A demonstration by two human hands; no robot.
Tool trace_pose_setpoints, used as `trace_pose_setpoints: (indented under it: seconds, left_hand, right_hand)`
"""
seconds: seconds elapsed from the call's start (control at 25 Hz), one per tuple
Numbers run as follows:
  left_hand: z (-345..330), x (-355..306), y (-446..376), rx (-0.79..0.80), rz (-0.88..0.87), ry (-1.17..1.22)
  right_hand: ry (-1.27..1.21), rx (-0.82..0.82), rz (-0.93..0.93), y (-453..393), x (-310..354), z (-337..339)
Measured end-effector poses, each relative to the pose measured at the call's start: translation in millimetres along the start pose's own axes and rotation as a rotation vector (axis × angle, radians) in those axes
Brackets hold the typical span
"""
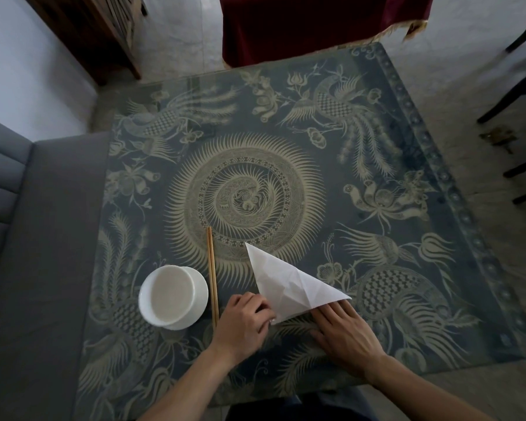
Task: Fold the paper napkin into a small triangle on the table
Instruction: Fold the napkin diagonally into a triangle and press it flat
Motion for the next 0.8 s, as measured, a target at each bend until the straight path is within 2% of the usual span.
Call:
trace_pose_setpoints:
  seconds: [0.32,0.52,0.64,0.8]
  left_hand:
    - [-2.1,0.0,1.4,0.006,-0.014,0.017]
    - [-2.6,-0.3,1.2,0.006,-0.042,0.017]
    - [7.5,-2.4,-2.9,-0.05,-0.069,0.037]
    - [19.3,-6.3,-36.3,-0.1,-0.06,0.013]
  right_hand:
    - [0.002,-0.02,-0.046,27.0,-28.5,7.4]
    - [-0.036,-0.161,-0.099,46.5,-40.0,33.7]
    - [-0.136,-0.248,-0.233,45.2,-55.2,52.5]
    - [-0.105,-0.14,-0.261,-1.1,-25.6,45.7]
Point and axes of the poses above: each hand's wrist, its own y-axis away from the middle knuckle, its own z-axis out of the back of the hand, x = y × z, the point moved 10 cm from there along -y, towards the middle knuckle, and after that the axes turned 7 degrees about x, right-handed, at the moved point
